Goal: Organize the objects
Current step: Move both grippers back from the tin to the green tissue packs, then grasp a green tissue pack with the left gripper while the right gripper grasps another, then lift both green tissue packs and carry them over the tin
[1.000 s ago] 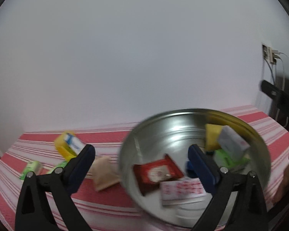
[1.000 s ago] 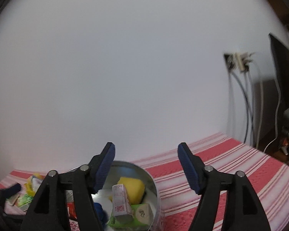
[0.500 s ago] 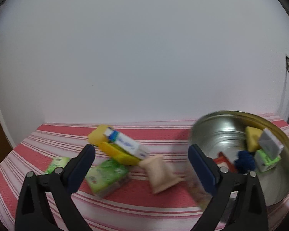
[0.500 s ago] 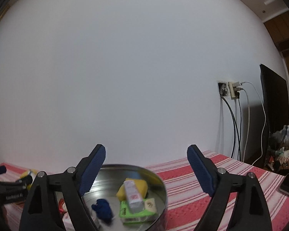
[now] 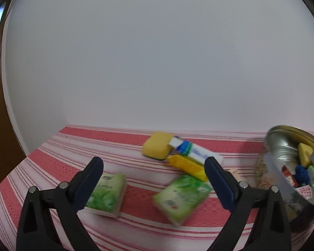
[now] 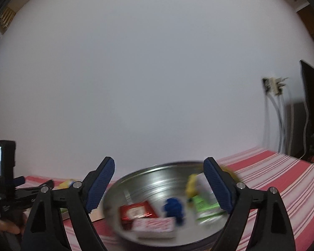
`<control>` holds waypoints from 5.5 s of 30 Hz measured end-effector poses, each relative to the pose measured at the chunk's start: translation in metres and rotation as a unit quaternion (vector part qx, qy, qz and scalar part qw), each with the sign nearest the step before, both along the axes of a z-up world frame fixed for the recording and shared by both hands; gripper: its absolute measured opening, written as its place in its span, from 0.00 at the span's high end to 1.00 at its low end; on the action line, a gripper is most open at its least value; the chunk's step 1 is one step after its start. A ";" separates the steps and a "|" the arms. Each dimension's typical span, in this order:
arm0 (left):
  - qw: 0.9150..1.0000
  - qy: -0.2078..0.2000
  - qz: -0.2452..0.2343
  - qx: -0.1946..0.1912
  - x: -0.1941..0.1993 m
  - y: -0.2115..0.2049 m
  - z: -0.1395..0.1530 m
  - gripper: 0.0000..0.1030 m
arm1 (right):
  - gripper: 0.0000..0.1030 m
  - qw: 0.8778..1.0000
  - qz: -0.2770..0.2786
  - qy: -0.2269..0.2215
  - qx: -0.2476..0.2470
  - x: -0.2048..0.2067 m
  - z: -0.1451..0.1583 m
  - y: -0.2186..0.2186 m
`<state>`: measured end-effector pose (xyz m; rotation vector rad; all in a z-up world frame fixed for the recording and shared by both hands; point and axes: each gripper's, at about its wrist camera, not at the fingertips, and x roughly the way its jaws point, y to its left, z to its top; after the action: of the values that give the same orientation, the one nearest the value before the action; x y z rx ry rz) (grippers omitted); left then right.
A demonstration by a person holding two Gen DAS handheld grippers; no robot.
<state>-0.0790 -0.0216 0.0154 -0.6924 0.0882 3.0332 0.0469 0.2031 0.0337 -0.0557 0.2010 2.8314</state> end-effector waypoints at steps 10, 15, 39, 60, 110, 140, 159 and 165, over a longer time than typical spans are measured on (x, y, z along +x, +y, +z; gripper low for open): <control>0.997 -0.041 0.063 0.036 -0.033 -0.078 -0.006 0.04 | 0.14 0.998 0.052 -0.042 -0.022 -0.026 -0.007 -0.045; 0.991 -0.059 0.107 0.052 -0.046 -0.119 -0.007 0.04 | 0.14 0.994 0.083 -0.069 -0.025 -0.039 -0.011 -0.071; 0.980 -0.196 0.023 -0.019 -0.077 -0.080 -0.057 0.05 | 0.14 0.959 0.194 -0.199 -0.063 -0.077 -0.033 -0.100; 0.984 -0.161 0.042 0.066 -0.076 -0.115 -0.042 0.50 | 0.14 0.920 0.225 -0.285 -0.150 -0.150 -0.063 -0.124; 0.993 -0.013 0.040 0.114 -0.039 -0.121 0.002 0.50 | 0.37 0.978 0.177 -0.089 0.061 -0.122 -0.020 -0.164; 0.997 0.002 -0.012 0.080 -0.018 -0.057 -0.005 0.50 | 0.37 0.992 0.095 -0.023 0.077 -0.136 -0.006 -0.115; 0.994 0.046 -0.077 0.060 0.038 0.050 0.025 0.50 | 0.37 0.998 0.026 -0.001 0.063 -0.150 0.003 -0.048; 0.992 0.043 -0.107 0.055 0.050 0.093 0.031 0.50 | 0.37 0.997 -0.012 -0.009 0.074 -0.161 0.001 -0.023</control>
<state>-0.0293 0.0712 0.0462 -0.5092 -0.0025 2.8361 -0.1142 0.1802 0.0347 -0.0464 -0.0113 2.8115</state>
